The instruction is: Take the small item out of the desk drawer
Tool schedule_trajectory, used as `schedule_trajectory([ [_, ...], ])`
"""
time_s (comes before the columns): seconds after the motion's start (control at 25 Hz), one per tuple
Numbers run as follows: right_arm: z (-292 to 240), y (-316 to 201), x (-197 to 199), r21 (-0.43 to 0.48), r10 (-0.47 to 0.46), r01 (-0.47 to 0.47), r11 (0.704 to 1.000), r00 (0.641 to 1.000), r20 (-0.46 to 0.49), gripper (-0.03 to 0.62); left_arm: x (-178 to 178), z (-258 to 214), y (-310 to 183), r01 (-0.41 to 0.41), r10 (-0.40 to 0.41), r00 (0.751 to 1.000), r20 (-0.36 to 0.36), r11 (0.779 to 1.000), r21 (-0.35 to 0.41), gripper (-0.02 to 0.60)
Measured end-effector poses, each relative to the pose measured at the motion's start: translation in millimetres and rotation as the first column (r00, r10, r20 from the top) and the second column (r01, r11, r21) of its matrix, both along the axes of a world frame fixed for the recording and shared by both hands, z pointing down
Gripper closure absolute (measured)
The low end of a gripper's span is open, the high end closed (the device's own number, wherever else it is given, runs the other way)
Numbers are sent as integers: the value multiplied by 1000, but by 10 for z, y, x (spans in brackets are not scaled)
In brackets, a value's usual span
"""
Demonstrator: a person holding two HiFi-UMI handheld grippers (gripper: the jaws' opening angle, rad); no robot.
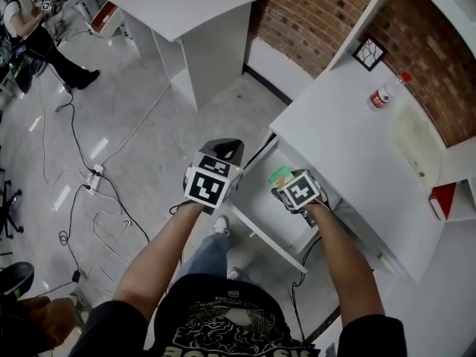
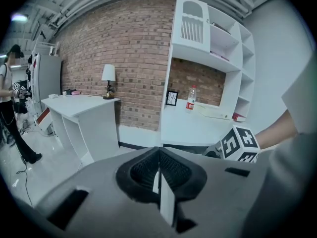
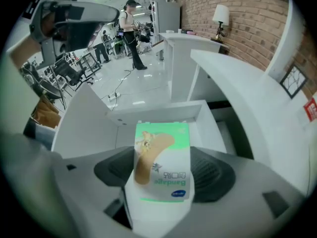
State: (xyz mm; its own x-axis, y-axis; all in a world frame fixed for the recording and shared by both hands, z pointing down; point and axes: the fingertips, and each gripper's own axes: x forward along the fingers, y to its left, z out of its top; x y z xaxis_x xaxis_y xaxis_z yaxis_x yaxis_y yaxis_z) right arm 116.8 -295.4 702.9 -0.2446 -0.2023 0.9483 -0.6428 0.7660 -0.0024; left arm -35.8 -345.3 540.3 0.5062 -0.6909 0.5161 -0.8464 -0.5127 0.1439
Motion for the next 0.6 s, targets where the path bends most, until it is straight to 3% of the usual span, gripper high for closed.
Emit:
schedule_trajectory([
  [0.4,-894,-55,-234,137,-30,12,990,992,125,247,86,-457,-20,-8,9,1000,-10,999,44,578],
  [0.6,-1374,-140,-229,221,-2,-43,974,980,197,247,210,-634,-65,-27,28,1000,-15,998,60,578],
])
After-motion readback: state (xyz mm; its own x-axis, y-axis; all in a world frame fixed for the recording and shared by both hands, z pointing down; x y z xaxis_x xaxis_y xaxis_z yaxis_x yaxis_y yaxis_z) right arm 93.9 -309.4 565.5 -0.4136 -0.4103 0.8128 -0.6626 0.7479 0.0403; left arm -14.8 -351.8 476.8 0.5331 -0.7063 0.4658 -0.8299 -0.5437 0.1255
